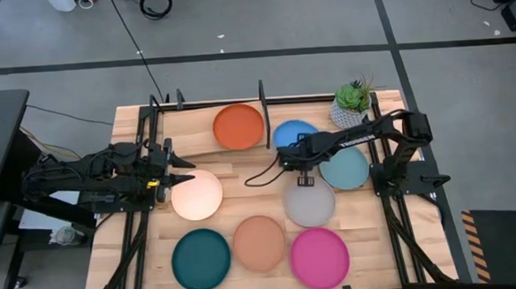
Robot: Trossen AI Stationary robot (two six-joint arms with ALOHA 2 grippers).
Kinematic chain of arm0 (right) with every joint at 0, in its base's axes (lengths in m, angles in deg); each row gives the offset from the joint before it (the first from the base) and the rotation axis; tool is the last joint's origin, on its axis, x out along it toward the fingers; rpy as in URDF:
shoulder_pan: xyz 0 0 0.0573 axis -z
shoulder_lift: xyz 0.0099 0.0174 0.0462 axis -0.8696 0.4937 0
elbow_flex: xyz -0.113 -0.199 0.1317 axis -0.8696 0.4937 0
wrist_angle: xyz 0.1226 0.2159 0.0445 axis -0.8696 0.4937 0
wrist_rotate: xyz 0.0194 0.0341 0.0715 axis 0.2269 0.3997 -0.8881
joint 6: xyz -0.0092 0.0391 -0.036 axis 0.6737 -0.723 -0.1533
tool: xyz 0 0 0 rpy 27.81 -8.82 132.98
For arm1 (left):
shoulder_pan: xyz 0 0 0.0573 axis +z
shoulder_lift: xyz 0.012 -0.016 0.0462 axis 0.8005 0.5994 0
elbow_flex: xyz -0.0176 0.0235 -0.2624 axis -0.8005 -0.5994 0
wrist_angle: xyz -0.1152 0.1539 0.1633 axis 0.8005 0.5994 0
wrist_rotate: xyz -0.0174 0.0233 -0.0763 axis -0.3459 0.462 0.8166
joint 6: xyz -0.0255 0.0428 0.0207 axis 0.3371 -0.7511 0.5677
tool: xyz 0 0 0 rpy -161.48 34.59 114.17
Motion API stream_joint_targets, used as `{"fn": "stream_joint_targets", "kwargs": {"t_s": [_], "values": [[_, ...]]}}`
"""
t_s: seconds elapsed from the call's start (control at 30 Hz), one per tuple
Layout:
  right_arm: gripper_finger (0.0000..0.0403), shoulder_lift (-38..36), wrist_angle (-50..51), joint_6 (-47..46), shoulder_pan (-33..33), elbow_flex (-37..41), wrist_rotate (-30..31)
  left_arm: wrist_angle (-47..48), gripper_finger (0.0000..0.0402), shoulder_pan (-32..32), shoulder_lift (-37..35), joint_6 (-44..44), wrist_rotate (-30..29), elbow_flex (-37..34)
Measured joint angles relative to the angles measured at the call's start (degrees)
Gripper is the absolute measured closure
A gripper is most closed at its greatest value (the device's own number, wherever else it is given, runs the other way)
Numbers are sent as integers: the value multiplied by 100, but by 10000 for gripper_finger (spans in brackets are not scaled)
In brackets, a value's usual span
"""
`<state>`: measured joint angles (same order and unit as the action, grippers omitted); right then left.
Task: Place and stack plates onto a shelf
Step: Stack the blue plate on the orange plate
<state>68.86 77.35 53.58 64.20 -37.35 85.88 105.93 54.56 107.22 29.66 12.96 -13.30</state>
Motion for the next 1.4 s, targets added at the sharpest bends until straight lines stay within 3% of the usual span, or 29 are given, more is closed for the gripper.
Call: {"fn": "stream_joint_targets", "kwargs": {"t_s": [0.27, 0.8, 1.07, 1.4], "values": [[375, 0, 24, 19, -705, -873, -1356, -1, 246, 0, 1, 29, -2, 0], [378, 0, -111, 42, -1353, -1335, -1395, -63, 246, -1, 0, 42, -2, 0], [378, 0, -585, 84, -1541, -1335, -1539, -217, 246, -1, 0, 36, -2, 0], [378, 1, -1554, 854, -1745, -1335, -1695, -268, 246, -2, 0, -4, -2, 0]]}}
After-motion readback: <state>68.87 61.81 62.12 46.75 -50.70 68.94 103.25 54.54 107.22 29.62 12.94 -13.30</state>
